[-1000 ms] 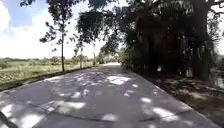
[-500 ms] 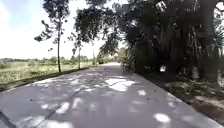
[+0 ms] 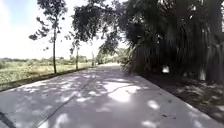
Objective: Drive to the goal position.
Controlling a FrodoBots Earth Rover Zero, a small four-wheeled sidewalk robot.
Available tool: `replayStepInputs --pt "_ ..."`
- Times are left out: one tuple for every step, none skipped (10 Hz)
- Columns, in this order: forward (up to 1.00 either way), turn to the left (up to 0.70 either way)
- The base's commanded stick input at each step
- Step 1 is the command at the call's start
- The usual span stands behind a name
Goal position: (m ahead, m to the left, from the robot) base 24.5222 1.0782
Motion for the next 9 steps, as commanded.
replayStepInputs --pt "0.85 0.00" --pt "0.85 0.00" --pt "0.85 0.00" --pt "0.85 0.00" --pt "0.85 0.00" --pt "0.85 0.00" --pt "0.85 0.00" --pt "0.85 0.00" --pt "0.85 0.00"
